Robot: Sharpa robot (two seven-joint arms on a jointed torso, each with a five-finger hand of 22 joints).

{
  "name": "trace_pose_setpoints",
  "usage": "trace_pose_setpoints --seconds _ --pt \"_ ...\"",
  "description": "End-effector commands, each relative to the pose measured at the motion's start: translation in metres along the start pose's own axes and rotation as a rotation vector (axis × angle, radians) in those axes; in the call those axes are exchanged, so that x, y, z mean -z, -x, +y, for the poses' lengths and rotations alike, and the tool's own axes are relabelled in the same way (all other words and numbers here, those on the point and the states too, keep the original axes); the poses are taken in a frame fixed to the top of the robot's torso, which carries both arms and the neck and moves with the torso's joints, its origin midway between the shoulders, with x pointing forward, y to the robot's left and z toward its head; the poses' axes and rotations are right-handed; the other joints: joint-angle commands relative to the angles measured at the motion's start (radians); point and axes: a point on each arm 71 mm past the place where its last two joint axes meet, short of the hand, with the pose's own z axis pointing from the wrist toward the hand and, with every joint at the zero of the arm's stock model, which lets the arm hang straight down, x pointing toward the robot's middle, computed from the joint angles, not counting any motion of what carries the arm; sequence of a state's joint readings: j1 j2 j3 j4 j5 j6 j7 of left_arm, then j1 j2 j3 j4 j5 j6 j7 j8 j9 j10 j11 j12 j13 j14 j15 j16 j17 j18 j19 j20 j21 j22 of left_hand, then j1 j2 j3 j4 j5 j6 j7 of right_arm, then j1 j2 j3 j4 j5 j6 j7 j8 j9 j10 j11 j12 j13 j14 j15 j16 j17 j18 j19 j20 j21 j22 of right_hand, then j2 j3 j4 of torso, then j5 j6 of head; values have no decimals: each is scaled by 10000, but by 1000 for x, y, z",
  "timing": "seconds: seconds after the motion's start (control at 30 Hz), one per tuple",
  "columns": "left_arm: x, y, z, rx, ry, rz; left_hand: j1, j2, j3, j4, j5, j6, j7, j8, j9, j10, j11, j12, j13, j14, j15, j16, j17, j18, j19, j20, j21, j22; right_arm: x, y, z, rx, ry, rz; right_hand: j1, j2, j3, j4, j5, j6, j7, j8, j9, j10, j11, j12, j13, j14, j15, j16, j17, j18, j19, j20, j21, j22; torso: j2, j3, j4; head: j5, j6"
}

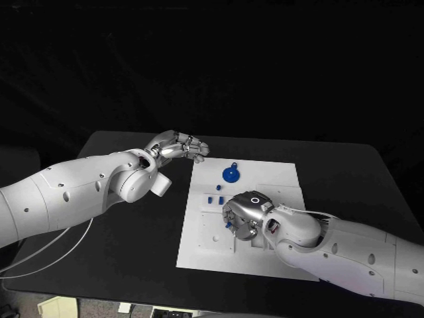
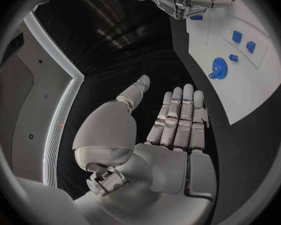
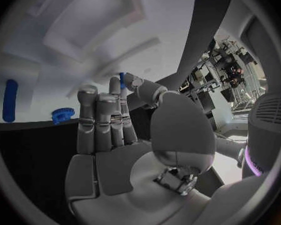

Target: Assemble the parts on the task board

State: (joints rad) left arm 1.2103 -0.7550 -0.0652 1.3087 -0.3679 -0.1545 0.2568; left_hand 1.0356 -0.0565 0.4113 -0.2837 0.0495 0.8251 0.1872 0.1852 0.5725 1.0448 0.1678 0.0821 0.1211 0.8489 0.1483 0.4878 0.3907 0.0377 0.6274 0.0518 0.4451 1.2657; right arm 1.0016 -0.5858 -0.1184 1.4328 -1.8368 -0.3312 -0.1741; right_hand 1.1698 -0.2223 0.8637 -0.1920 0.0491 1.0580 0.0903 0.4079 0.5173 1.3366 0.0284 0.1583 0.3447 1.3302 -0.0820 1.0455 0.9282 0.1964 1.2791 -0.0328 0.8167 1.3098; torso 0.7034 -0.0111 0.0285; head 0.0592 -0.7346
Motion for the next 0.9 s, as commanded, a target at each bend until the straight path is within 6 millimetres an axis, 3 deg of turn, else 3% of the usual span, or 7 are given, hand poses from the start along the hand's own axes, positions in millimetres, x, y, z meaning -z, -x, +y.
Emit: trace_pose_setpoints --seconds 0.03,0.9 --pt "0 -1 -2 70 -84 114 -23 48 -39 29 25 -23 35 36 -9 50 38 65 -14 53 12 -70 18 184 57 -24 -37 10 1 -4 1 244 -37 321 -50 35 57 17 -4 50 2 56 4 -20 -42 55 16 0 -52 50 0 654 -3 -79 56 178 -3 5 3 8 -3" --pt "0 -3 -3 78 -107 142 -42 46 -32 34 25 -18 33 49 -16 61 34 79 -33 72 9 -94 45 184 70 -26 -52 27 -2 -9 6 162 -237 478 -128 -60 124 22 15 0 26 -8 44 -104 -17 0 119 -45 -28 28 -49 654 -83 -54 61 162 0 5 -7 -18 -44"
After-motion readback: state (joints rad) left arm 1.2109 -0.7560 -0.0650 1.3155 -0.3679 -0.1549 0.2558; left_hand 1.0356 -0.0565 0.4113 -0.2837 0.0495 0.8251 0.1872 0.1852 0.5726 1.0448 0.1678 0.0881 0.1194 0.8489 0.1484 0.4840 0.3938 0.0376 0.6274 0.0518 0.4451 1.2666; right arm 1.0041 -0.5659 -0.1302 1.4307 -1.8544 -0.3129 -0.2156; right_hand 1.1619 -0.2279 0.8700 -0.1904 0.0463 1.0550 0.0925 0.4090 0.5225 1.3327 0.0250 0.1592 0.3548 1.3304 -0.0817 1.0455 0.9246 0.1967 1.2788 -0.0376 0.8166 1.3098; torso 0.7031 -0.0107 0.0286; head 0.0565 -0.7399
